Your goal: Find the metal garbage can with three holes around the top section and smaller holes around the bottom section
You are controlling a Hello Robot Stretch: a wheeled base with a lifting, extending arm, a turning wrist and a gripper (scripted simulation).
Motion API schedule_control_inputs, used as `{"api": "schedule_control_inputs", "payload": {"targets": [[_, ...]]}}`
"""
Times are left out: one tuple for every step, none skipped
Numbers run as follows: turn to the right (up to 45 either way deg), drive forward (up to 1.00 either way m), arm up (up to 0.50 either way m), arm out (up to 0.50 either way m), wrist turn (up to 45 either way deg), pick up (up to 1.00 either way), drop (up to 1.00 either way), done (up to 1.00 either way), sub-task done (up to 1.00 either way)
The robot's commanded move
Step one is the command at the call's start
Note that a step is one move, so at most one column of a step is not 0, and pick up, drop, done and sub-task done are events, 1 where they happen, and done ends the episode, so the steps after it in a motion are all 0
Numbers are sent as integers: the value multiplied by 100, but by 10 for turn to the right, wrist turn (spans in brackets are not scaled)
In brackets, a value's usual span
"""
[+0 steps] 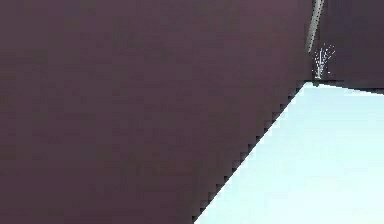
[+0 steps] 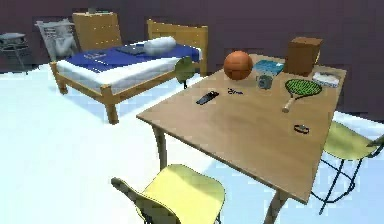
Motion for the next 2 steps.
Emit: {"api": "schedule_control_inputs", "payload": {"targets": [[-360, 0, 0, 0, 0, 0, 0, 0, 0], [0, 5, 0, 0, 0, 0, 0, 0, 0]]}}
